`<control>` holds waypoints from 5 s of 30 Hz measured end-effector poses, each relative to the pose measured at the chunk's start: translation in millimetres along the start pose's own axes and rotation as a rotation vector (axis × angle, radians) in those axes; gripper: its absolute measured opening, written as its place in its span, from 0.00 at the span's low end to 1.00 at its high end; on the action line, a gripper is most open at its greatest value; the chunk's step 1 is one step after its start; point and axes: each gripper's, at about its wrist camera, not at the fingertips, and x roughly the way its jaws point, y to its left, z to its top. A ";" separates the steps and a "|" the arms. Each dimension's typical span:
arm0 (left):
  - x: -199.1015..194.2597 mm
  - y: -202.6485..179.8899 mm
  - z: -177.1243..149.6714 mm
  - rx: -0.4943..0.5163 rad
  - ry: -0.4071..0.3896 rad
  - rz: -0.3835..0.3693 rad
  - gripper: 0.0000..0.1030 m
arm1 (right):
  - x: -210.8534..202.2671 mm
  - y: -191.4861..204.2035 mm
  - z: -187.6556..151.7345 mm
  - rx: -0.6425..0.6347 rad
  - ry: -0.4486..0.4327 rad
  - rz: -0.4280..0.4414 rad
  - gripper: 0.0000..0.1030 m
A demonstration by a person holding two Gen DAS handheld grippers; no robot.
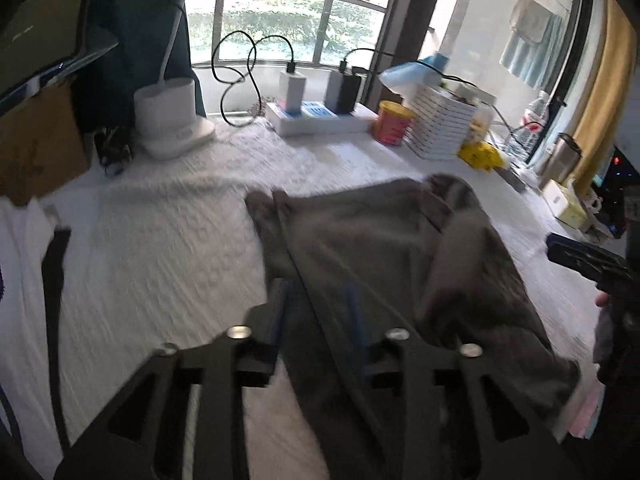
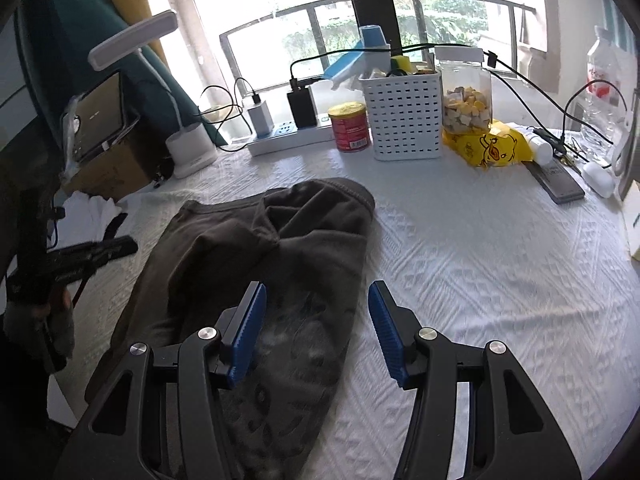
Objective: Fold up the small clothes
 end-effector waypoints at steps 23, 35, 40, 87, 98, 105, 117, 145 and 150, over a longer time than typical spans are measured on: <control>-29.8 -47.1 -103.6 0.000 0.127 -0.129 0.32 | -44.3 21.3 -69.6 0.003 -0.007 -0.012 0.55; -44.4 -48.9 -110.3 -0.015 0.041 -0.175 0.02 | -51.6 18.9 -82.6 0.014 -0.008 -0.021 0.55; -68.1 -36.1 -101.5 -0.004 0.013 -0.134 0.02 | -46.4 19.3 -84.6 0.011 0.011 -0.018 0.55; -54.5 -48.3 -107.6 0.069 0.167 -0.159 0.05 | -43.0 28.8 -112.5 -0.092 0.080 -0.079 0.55; -35.7 -65.3 -51.9 0.129 0.077 -0.069 0.50 | -25.4 14.4 -73.9 -0.089 0.061 -0.051 0.55; -7.9 -84.3 -18.2 0.207 0.071 -0.040 0.50 | -13.4 -5.2 -53.4 -0.057 0.052 -0.049 0.55; 54.0 -131.5 33.6 0.463 0.043 0.031 0.50 | 8.6 -34.9 -30.0 0.001 0.052 -0.047 0.55; 61.4 -1.9 48.3 0.038 -0.038 -0.008 0.03 | 97.0 -77.4 50.1 0.217 0.039 0.096 0.55; 66.6 4.9 52.7 0.022 -0.036 -0.034 0.03 | 125.0 -77.2 57.0 0.280 0.077 0.196 0.52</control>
